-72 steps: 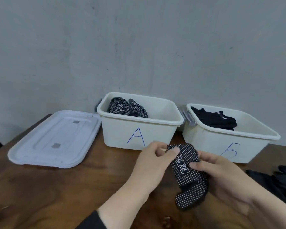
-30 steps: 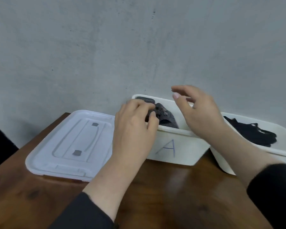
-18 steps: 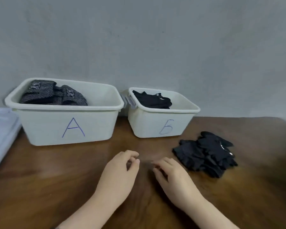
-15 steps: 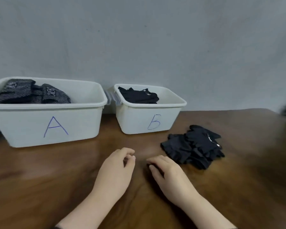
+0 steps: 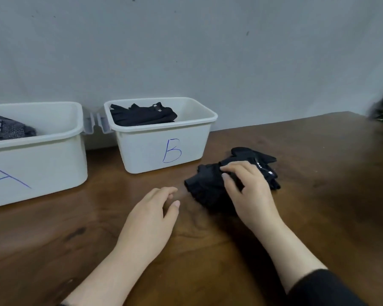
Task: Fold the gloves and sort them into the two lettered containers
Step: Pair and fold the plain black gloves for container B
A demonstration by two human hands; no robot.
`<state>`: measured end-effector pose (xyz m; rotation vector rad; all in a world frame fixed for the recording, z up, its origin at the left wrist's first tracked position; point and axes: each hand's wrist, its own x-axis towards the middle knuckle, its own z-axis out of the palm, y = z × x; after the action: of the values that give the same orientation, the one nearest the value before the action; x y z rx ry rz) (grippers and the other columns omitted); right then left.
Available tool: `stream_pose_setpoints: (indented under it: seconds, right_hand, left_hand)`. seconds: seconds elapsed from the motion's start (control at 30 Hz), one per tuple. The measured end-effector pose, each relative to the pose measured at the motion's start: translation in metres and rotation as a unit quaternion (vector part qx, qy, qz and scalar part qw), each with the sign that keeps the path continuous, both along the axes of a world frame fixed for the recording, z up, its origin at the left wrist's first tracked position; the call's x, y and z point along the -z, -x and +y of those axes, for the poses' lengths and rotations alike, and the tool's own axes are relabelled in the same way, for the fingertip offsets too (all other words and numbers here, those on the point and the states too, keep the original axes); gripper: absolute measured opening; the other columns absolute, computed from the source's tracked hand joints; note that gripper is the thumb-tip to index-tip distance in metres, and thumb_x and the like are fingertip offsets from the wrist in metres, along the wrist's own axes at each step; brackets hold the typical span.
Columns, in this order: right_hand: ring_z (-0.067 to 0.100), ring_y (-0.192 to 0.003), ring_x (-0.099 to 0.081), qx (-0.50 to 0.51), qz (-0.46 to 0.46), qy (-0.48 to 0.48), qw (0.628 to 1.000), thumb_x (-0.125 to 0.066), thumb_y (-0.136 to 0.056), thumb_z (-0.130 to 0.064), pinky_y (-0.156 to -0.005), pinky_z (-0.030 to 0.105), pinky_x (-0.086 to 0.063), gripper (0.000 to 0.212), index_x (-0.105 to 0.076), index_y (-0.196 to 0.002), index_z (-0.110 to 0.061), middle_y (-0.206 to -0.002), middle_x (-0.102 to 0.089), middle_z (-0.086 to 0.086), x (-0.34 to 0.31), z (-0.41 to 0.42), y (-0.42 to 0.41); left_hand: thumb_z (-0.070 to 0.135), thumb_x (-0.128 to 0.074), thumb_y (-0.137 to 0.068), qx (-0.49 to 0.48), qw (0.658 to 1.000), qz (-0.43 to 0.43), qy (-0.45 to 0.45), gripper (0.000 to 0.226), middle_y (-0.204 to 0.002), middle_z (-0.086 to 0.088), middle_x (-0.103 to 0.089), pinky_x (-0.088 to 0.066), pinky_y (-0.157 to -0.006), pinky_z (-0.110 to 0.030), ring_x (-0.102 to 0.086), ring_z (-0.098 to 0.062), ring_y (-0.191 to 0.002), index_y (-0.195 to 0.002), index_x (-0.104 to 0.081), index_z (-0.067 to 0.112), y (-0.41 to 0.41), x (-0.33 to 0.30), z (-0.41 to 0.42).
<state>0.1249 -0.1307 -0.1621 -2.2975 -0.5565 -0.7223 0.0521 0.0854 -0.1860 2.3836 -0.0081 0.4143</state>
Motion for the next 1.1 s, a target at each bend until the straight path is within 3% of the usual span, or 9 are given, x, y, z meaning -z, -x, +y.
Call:
stream_pose_setpoints:
  seconds: [0.1,0.23,0.47,0.6,0.7,0.77,0.9,1.03,1.1]
  right_hand:
    - [0.005,-0.127,-0.047,0.038,0.135,0.018,0.99,-0.052,-0.096,-0.004,-0.112,0.032,-0.039,0.038,-0.066,-0.123,-0.027,-0.127,-0.056,-0.019,-0.005,-0.038,-0.021]
    - [0.0,-0.14,-0.035,0.012,0.27,0.095,0.958,-0.055,-0.097,-0.009,-0.106,0.018,-0.027,0.051,-0.055,-0.139,-0.038,-0.142,-0.045,-0.028,-0.002,-0.075,-0.036]
    - [0.008,-0.111,-0.062,0.068,0.179,0.004,0.981,-0.054,-0.103,-0.021,-0.089,0.025,-0.05,0.026,-0.069,-0.12,-0.035,-0.116,-0.064,-0.018,0.001,-0.074,-0.045]
    - [0.002,-0.097,-0.067,0.081,0.038,-0.114,0.989,-0.054,-0.104,-0.02,-0.082,0.023,-0.057,0.022,-0.068,-0.112,-0.034,-0.1,-0.07,-0.02,-0.033,-0.067,-0.034]
    - [-0.003,-0.083,-0.069,0.042,0.02,-0.189,0.981,-0.061,-0.101,-0.02,-0.071,0.015,-0.056,0.016,-0.071,-0.096,-0.032,-0.082,-0.073,-0.018,-0.079,-0.057,-0.019]
    - [0.004,-0.077,-0.072,0.012,0.083,-0.221,0.972,-0.065,-0.098,-0.023,-0.069,0.023,-0.059,0.015,-0.075,-0.087,-0.028,-0.079,-0.075,-0.011,-0.102,-0.048,-0.01]
    - [0.029,-0.091,-0.076,-0.068,0.277,-0.288,0.914,-0.065,-0.098,-0.022,-0.084,0.049,-0.061,0.017,-0.08,-0.091,-0.019,-0.091,-0.079,0.007,-0.105,-0.016,0.01]
    - [0.026,-0.092,-0.075,-0.132,0.392,-0.319,0.853,-0.059,-0.101,-0.02,-0.077,0.038,-0.06,0.024,-0.08,-0.095,-0.012,-0.098,-0.078,0.011,-0.077,0.024,0.031]
    - [0.025,-0.095,-0.075,-0.155,0.43,-0.353,0.817,-0.052,-0.105,-0.033,-0.08,0.037,-0.059,0.035,-0.08,-0.1,-0.012,-0.098,-0.078,0.009,-0.062,0.041,0.039]
  left_hand:
    - [0.04,-0.045,-0.101,0.019,1.0,-0.006,-0.014,0.036,-0.124,0.026,-0.051,-0.039,-0.094,-0.016,-0.048,0.006,-0.113,-0.136,-0.051,0.037,-0.01,-0.002,-0.014]
    - [0.044,-0.042,-0.102,0.068,0.997,0.005,-0.04,0.042,-0.139,0.028,-0.043,-0.031,-0.103,-0.016,-0.039,0.007,-0.126,-0.143,-0.044,0.039,-0.022,-0.003,-0.031]
    - [0.051,-0.036,-0.102,0.119,0.984,0.038,-0.123,0.049,-0.152,0.024,-0.035,-0.016,-0.114,-0.022,-0.026,0.003,-0.141,-0.15,-0.035,0.039,-0.035,-0.002,-0.047]
    - [0.053,-0.035,-0.102,0.121,0.986,0.032,-0.114,0.049,-0.151,0.025,-0.036,-0.014,-0.111,-0.02,-0.026,0.004,-0.141,-0.149,-0.036,0.04,-0.035,-0.001,-0.045]
    - [0.057,-0.037,-0.099,0.102,0.994,0.002,-0.026,0.05,-0.147,0.028,-0.04,-0.022,-0.11,-0.018,-0.032,0.005,-0.137,-0.147,-0.037,0.044,-0.034,-0.003,-0.042]
    - [0.06,-0.041,-0.094,0.084,0.992,-0.032,0.092,0.052,-0.14,0.03,-0.047,-0.033,-0.109,-0.017,-0.04,0.01,-0.13,-0.144,-0.04,0.045,-0.031,-0.01,-0.04]
    - [0.051,-0.052,-0.087,0.101,0.928,-0.024,0.358,0.058,-0.125,0.021,-0.064,-0.044,-0.101,-0.018,-0.056,0.007,-0.119,-0.144,-0.044,0.037,-0.013,-0.033,-0.039]
    - [0.027,-0.06,-0.097,0.06,0.881,0.004,0.47,0.024,-0.113,0.004,-0.074,-0.049,-0.102,-0.035,-0.066,-0.014,-0.111,-0.118,-0.071,0.024,0.012,-0.043,-0.029]
    - [0.02,-0.06,-0.098,0.006,0.869,-0.004,0.494,0.019,-0.108,0.0,-0.075,-0.052,-0.098,-0.036,-0.068,-0.019,-0.107,-0.11,-0.074,0.022,0.025,-0.042,-0.016]
